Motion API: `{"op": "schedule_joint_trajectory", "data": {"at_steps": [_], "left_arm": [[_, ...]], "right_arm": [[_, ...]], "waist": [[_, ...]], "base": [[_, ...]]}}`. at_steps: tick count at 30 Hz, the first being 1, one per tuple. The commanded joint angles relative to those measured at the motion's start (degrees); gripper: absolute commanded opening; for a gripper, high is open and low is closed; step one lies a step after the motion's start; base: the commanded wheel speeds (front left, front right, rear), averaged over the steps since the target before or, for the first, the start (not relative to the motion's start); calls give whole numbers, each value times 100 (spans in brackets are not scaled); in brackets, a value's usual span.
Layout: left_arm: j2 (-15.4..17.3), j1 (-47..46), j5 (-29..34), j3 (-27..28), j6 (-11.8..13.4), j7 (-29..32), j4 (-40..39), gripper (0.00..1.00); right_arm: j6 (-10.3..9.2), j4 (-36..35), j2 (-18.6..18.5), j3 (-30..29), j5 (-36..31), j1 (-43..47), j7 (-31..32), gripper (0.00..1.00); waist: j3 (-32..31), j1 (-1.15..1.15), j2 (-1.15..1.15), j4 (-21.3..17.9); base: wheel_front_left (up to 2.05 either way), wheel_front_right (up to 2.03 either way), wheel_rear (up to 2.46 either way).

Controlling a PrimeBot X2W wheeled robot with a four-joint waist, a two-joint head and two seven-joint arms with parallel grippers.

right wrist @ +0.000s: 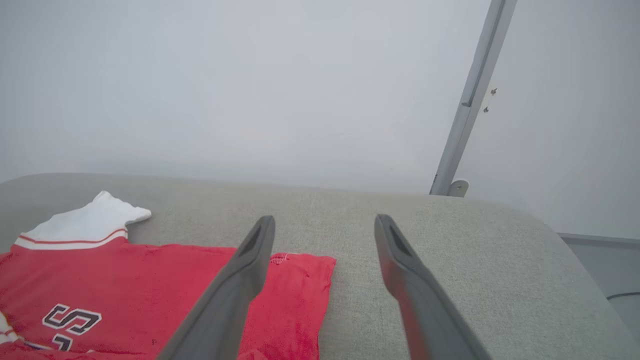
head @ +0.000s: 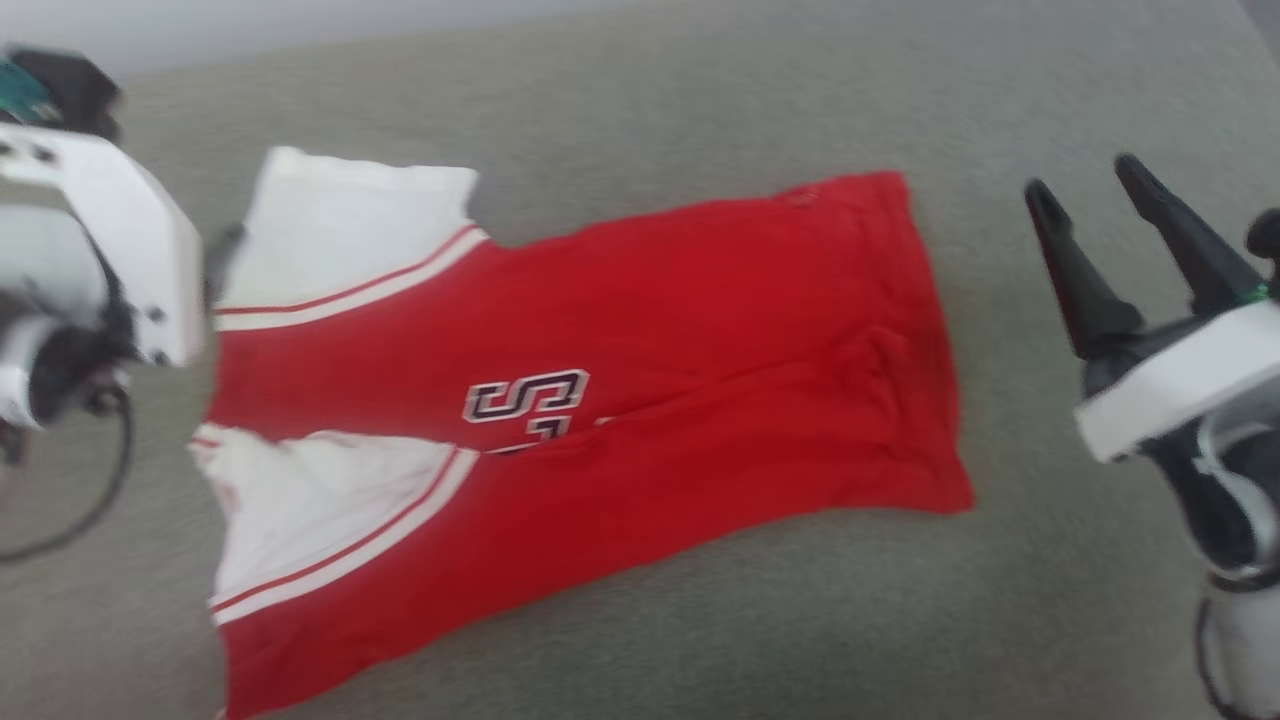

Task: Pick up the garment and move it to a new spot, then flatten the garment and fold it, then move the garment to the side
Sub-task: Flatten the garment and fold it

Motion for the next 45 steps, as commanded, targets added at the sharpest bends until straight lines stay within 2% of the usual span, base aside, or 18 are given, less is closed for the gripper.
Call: {"op": "schedule_joint_trajectory", "data": {"at_steps": [1,6,12,21,23,24,26,30,41,45], "left_arm": [[-20,-156,59,6,-90,-53,173,100],[-93,-650,162,73,-319,-197,1080,100],[-225,-1112,295,-15,-520,-220,1943,100],[-361,-1353,465,-199,-518,-104,2983,100],[-490,-1313,348,-206,-450,79,3233,100],[-550,-1266,315,-269,-424,273,3335,0],[-716,-1252,189,-282,-337,523,3484,0],[-947,-1459,246,-378,-377,578,3493,0],[-1605,-2019,341,-504,-623,239,3576,0],[-1869,-2186,372,-560,-712,117,3717,0]], "right_arm": [[-3,73,100,73,-31,-83,-182,100],[-3,316,262,449,-11,-258,-625,100],[-3,491,270,714,113,-379,-781,100],[-3,598,134,882,295,-539,-748,100],[-3,633,107,898,372,-582,-675,100],[-3,645,90,903,420,-619,-614,100],[-3,688,59,891,519,-702,-499,100],[-3,871,-6,891,706,-1019,-120,100],[-3,1873,-287,1332,992,-2368,1159,100],[-2,2516,-349,1584,1057,-2844,1753,100]], "waist": [[255,0,0,-353],[557,0,0,-727],[854,0,0,-955],[1134,0,0,-1013],[1171,0,0,-979],[1187,0,0,-955],[1217,0,0,-892],[1268,0,0,-727],[1391,0,0,-204],[1440,0,0,-5]], "base": [[0,0,0],[0,0,0],[0,0,0],[0,0,0],[0,0,0],[0,0,0],[0,0,0],[0,0,0],[0,0,0],[0,0,0]]}}
